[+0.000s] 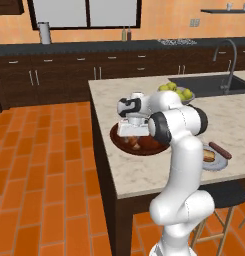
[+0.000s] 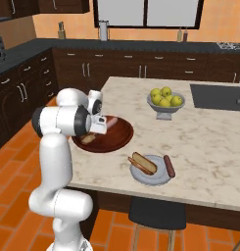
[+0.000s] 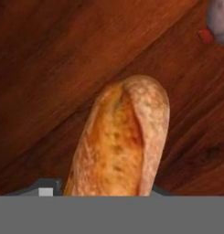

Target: Place one bun and one sausage from the bowl on each plate.

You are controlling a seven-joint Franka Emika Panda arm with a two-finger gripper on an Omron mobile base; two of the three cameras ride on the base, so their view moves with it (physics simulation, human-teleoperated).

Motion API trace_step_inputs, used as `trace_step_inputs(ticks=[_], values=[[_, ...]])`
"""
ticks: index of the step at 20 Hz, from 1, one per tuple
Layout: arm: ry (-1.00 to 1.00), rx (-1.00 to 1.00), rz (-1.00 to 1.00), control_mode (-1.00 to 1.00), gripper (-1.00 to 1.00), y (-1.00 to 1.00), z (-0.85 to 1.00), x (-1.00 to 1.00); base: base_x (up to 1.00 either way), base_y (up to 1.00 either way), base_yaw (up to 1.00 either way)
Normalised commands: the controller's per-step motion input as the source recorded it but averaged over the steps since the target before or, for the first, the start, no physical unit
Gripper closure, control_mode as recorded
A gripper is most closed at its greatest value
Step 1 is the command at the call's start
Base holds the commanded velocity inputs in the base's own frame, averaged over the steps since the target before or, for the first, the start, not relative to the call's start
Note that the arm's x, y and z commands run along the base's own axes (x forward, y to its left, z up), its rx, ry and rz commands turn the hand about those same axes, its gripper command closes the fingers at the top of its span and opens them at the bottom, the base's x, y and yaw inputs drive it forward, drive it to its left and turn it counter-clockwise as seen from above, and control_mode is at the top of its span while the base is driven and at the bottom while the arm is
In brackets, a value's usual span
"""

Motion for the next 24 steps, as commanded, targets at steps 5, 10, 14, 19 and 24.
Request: trace_step_inputs(ticks=[5, 10, 14, 19, 24], values=[[-0.07, 0.08, 0.00, -1.00, 1.00, -0.16, 0.48, 0.00, 0.00, 0.00, 0.00], [-0.10, 0.10, 0.00, -1.00, 1.00, -0.35, 0.82, -0.12, 0.00, 0.00, 0.00], [-0.07, 0.01, -0.11, -1.00, 1.00, -0.32, 0.61, -0.73, 0.00, 0.00, 0.00], [-0.18, 0.00, -0.23, -1.00, 1.00, -0.03, 0.33, -0.91, 0.00, 0.00, 0.00], [0.01, -0.02, -0.16, -1.00, 1.00, 0.00, 0.24, -0.11, 0.00, 0.00, 0.00]])
